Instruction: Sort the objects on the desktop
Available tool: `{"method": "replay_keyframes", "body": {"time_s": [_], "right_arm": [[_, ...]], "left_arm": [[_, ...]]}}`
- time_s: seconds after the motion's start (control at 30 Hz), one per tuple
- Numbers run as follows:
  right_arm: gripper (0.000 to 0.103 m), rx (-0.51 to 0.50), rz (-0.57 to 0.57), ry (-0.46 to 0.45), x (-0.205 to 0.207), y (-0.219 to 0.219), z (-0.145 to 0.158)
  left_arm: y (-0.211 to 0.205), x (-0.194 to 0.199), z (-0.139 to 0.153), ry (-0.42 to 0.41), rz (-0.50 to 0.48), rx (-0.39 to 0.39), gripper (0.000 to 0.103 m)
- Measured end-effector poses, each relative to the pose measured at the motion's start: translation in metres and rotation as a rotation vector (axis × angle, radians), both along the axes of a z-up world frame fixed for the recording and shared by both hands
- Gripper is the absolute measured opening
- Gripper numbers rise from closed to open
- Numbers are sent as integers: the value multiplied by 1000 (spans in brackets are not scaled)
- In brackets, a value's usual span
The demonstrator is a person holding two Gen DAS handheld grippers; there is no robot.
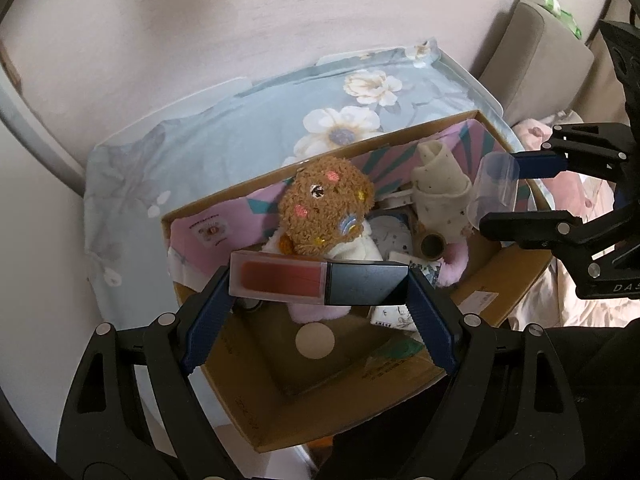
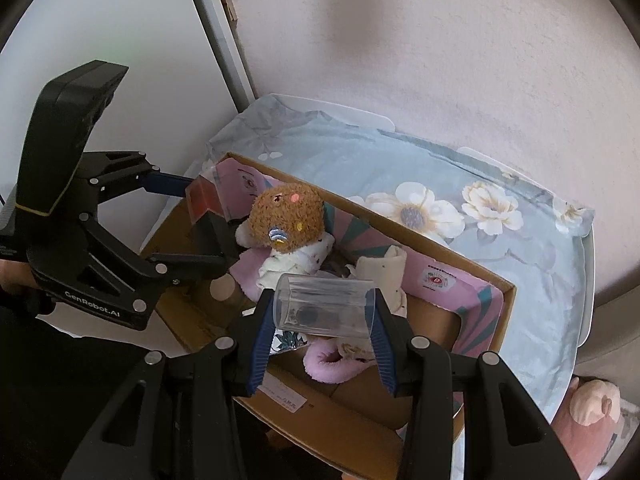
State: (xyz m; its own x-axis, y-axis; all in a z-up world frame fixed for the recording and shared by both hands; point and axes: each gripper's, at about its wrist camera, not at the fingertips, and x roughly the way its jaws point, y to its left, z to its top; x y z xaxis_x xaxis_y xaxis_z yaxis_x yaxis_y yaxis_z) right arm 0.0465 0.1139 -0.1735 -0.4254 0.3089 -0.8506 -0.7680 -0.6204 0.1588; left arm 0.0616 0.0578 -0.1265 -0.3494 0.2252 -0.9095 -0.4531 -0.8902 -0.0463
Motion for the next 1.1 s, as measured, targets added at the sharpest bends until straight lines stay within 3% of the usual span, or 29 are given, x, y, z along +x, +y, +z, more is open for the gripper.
{"method": "replay_keyframes", "body": {"time_s": [0.17, 0.2, 0.23, 0.3, 1.1], "right_arm": [[43, -31, -22, -13, 1, 7, -3], [55, -42, -26, -16, 0, 8, -6], [74, -57, -28, -23, -1, 10, -8], [87, -61, -18, -25, -1, 10, -11], [87, -57, -30, -36, 1, 12, -13]], "left_arm": [[0, -5, -2, -22, -12, 2, 84], [0, -5, -3, -31, -15, 2, 88], [1, -6, -4, -38, -22, 4, 102], [0, -4, -2, -29, -36, 14, 103], [1, -5, 4, -1, -43, 22, 103]]}}
